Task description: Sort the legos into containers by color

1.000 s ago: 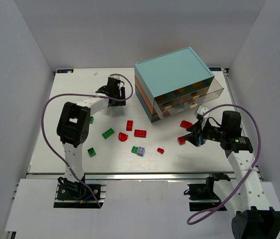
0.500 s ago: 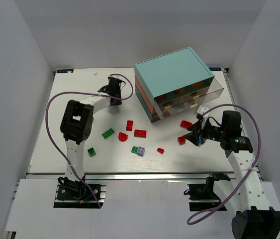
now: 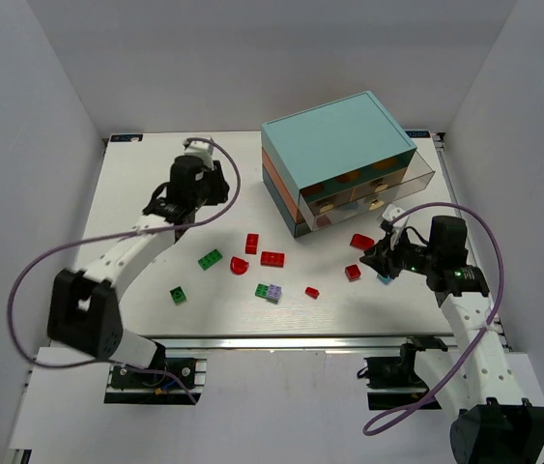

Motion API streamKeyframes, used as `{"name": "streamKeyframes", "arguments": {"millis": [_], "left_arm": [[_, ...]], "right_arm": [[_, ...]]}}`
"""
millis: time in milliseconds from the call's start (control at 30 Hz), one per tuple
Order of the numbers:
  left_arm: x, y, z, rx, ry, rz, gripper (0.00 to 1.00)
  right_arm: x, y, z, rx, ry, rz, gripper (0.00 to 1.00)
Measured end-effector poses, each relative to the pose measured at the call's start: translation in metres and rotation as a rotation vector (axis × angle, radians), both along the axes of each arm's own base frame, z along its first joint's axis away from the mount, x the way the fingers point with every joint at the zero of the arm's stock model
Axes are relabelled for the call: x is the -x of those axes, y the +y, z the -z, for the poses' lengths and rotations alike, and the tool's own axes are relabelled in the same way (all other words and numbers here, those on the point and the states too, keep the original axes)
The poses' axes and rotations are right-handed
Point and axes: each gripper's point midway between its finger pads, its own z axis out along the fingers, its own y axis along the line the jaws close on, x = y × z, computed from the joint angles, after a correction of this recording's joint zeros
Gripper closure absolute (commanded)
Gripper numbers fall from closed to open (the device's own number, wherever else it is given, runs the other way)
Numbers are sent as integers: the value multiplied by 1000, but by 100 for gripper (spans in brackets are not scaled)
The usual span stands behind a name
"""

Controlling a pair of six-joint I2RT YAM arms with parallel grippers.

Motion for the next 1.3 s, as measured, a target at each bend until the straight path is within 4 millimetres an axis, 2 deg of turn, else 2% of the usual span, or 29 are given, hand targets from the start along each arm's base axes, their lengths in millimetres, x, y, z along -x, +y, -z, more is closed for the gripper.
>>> {"name": "streamKeyframes", "arguments": {"millis": [67, 133, 200, 233, 433, 667, 833, 1033, 1067, 1200, 1233, 1300], "left_arm": [[15, -14, -54, 87, -131, 73, 100], [31, -33, -95, 162, -227, 167, 100], [47, -56, -120, 219, -282, 274, 100], [54, -67, -124, 237, -287, 322, 100], [87, -129, -107, 266, -187, 550, 100], [106, -186, -122, 248, -190, 682, 100], [106, -214, -124, 214, -202, 701, 100], [89, -238, -111, 145, -195, 658, 98], [85, -240, -109, 132, -196, 645, 96], [73, -247, -101, 91, -194, 610, 66], [71, -248, -101, 86, -197, 602, 51], [67, -246, -100, 73, -201, 588, 45]], "right_arm": [[-3, -2, 1, 6, -4, 14, 86], [-5, -3, 2, 10, 0, 27, 100], [-8, -5, 3, 16, -3, 41, 100], [-9, -6, 3, 18, -4, 50, 100], [-17, -10, 0, 24, -23, 91, 100], [-19, -13, 2, 25, -24, 114, 100], [-20, -14, 1, 27, -32, 122, 100], [-20, -14, -1, 27, -41, 124, 100], [-20, -14, -1, 27, -41, 124, 100], [-19, -14, -2, 26, -43, 124, 100], [-19, -14, -2, 26, -43, 124, 98], [-19, -14, -2, 26, -42, 124, 85]]}}
